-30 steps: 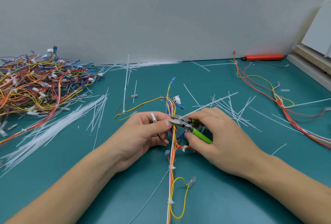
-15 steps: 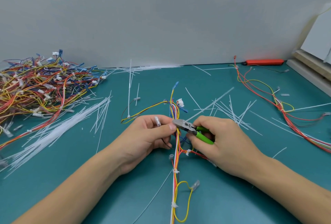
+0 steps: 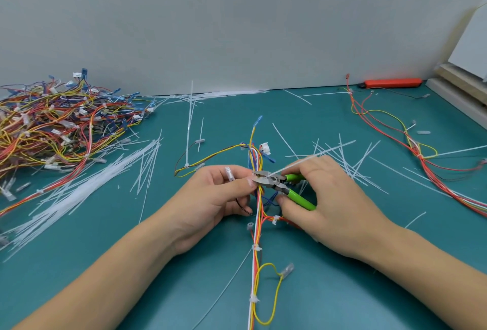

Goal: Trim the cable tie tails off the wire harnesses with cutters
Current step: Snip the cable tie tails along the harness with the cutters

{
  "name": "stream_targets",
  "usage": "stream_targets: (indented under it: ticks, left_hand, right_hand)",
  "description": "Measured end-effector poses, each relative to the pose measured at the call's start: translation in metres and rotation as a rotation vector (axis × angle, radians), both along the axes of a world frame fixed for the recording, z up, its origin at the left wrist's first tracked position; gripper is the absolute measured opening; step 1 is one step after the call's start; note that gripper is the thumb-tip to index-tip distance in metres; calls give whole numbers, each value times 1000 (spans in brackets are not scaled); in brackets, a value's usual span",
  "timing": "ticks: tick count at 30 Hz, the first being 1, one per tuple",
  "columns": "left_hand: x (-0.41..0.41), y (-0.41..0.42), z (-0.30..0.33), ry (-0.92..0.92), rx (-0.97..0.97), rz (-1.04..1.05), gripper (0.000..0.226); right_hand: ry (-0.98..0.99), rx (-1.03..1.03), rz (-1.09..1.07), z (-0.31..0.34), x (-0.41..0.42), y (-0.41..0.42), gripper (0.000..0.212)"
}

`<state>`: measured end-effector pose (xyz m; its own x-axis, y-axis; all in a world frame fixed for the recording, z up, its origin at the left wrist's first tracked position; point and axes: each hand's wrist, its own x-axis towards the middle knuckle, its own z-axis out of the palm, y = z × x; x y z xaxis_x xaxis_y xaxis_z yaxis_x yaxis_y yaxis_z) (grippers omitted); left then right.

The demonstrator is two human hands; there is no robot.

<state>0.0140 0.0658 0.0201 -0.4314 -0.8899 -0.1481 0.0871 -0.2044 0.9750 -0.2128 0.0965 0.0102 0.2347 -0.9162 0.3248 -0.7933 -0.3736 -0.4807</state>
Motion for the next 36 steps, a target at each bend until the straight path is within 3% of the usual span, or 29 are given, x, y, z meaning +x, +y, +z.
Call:
stream_targets:
  ticks: [7,12,36]
  left_hand:
    - [-1,1,1,11,5,2,27]
    - [-2,1,2,-1,1,12,43]
    - [0,0,-1,3,10,-3,35]
  right_hand:
    - [-14,-6,-13,1,1,-1,38]
    - [-31,-1,-48,0,4,1,24]
    - [-27,42,-6,5,3,2,42]
